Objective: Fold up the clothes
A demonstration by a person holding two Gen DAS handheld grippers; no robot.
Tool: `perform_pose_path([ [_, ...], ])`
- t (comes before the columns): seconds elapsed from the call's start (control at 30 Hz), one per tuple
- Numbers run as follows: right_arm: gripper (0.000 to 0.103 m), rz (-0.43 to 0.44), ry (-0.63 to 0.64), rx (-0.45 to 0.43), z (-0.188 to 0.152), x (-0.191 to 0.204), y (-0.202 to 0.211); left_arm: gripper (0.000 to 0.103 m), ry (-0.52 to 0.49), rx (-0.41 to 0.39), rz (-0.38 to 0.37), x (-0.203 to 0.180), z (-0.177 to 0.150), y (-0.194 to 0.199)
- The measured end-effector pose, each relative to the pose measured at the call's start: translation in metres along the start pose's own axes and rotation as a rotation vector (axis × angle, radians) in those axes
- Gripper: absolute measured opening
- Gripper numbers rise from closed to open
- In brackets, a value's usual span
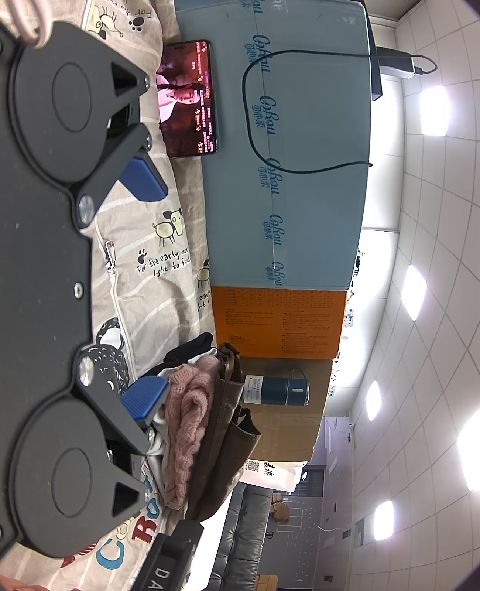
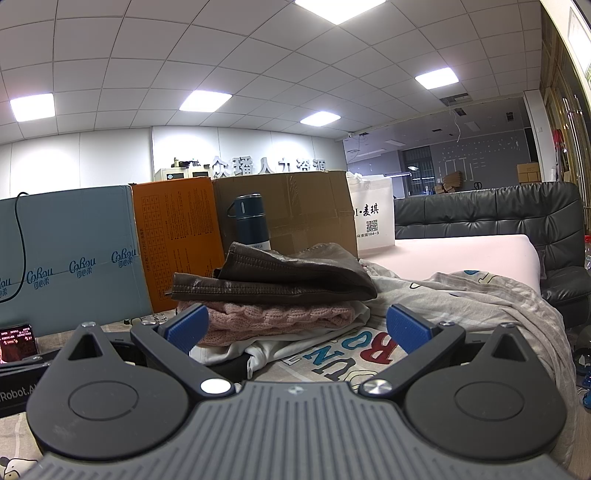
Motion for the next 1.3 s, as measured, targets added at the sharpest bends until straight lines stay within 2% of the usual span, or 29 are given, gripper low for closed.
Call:
perform_pose_path([
  [0.63, 0.103, -0.003, 0.002, 0.014, 0.0, 0.0, -0.002, 0.103, 0.042, 0.003, 0.005, 0.007, 0.003, 0.0],
  [0.77, 0.103, 0.0, 0.008, 0.018, 0.0, 0.0, -0.004, 0.103, 0.03, -0.016, 0.008, 0.004, 0.003, 0.003],
  [1.13, 0.103, 0.04, 0.019, 0.032, 0.002, 0.004, -0.003, 0.103, 0.02, -0.055, 0.018, 0.002, 0.009, 0.012],
  [1.3, 0.103, 0.086, 0.027, 0.038, 0.005, 0.008, 0.002, 0.103, 0.03, -0.077, 0.044, 0.006, 0.013, 0.016],
])
Point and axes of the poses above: each gripper's, at about its wrist camera, not at the fingertips, and y roughly against the way its jaws point, x to its left, z to its top, the point moved 3 cm from there along -y, roughly the way its jaws point, and after that the axes turned 9 degrees about y, right-handed, at the moved point
